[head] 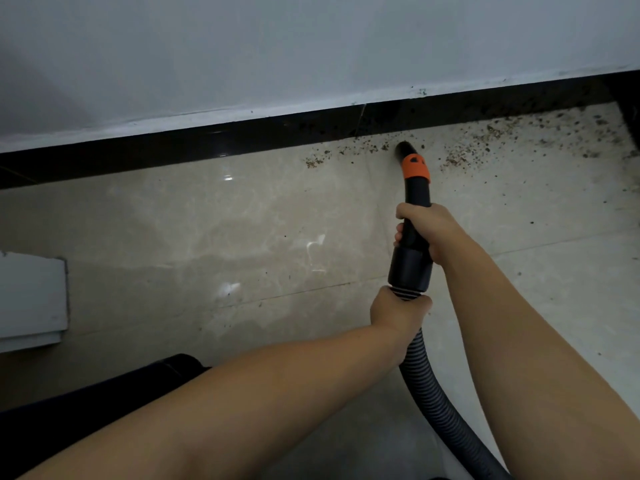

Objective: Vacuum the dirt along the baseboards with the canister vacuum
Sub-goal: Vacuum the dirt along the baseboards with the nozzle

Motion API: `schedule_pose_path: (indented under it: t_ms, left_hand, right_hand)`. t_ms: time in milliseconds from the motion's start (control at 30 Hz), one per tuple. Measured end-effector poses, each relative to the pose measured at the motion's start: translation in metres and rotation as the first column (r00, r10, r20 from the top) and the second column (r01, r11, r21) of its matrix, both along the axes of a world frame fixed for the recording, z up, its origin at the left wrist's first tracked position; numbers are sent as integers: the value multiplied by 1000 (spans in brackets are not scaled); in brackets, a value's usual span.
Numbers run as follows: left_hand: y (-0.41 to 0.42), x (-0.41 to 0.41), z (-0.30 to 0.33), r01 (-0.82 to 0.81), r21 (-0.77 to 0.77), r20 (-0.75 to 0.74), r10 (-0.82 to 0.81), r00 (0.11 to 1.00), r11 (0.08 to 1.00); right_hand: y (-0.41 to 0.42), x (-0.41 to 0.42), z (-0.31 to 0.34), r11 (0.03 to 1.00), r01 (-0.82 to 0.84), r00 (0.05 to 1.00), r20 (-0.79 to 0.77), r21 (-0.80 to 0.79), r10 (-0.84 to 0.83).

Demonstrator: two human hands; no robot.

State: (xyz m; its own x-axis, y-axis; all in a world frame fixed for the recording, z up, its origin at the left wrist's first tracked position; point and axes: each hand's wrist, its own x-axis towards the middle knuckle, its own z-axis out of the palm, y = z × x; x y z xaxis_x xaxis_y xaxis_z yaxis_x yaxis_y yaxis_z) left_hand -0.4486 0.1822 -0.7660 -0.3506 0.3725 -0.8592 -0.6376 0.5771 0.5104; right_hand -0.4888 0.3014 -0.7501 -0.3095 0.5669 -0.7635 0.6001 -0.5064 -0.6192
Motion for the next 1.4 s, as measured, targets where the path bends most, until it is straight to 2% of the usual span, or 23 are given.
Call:
schedule_pose_path:
  t_ms: [200, 467, 733, 967, 1200, 1400]
  left_hand:
    - [-11, 16, -1, -67, -34, 39, 68, 997, 997]
    - [-26, 30, 4, -117, -51, 59, 120, 991, 992]
    - [-45, 3, -1, -239, -124, -41, 236, 971, 963]
    - [-41, -12, -7, -229, -110, -87, 220, 972, 967]
    - [-14, -15, -4, -71, -68, 4, 71, 997, 995]
    - [13, -19, -3, 13, -29, 16, -12, 1000, 1000]
  right_hand:
    - [-19, -2, -1, 977, -208, 978, 15, -35, 209]
    - [-38, 6, 3, 954, -298, 954, 11, -40, 298]
    - [-74, -35, -4, 920, -391, 920, -35, -38, 389]
    - [-65, -43, -10, 973, -227, 974, 1, 43, 228]
    - [-25, -25, -7, 998, -35, 999, 18, 52, 34]
    - [10, -18, -8, 996, 69, 997, 21, 56, -70]
